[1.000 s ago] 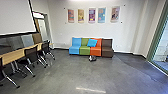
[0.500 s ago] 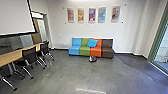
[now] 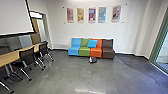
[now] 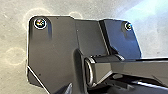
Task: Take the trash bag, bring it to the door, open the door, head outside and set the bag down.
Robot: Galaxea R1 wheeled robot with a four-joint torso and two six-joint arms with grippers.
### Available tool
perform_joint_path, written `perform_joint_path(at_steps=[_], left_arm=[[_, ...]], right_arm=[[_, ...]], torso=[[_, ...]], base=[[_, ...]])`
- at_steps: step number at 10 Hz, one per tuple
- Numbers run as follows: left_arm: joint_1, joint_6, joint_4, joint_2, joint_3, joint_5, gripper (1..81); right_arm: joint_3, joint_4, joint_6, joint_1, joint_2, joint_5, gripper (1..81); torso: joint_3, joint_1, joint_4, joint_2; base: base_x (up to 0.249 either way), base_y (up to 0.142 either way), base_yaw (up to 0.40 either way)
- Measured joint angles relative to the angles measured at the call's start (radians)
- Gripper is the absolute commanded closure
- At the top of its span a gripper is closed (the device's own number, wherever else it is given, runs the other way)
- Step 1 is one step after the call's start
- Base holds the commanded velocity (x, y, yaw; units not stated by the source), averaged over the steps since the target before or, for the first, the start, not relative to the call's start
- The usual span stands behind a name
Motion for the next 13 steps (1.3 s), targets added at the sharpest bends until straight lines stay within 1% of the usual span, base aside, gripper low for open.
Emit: perform_joint_path(at_steps=[13], left_arm=[[0.000,0.000,0.002,0.000,0.000,0.000,1.0]], right_arm=[[0.000,0.000,0.000,0.000,0.000,0.000,1.0]], torso=[[0.000,0.000,0.000,0.000]], base=[[0.149,0.000,0.000]])
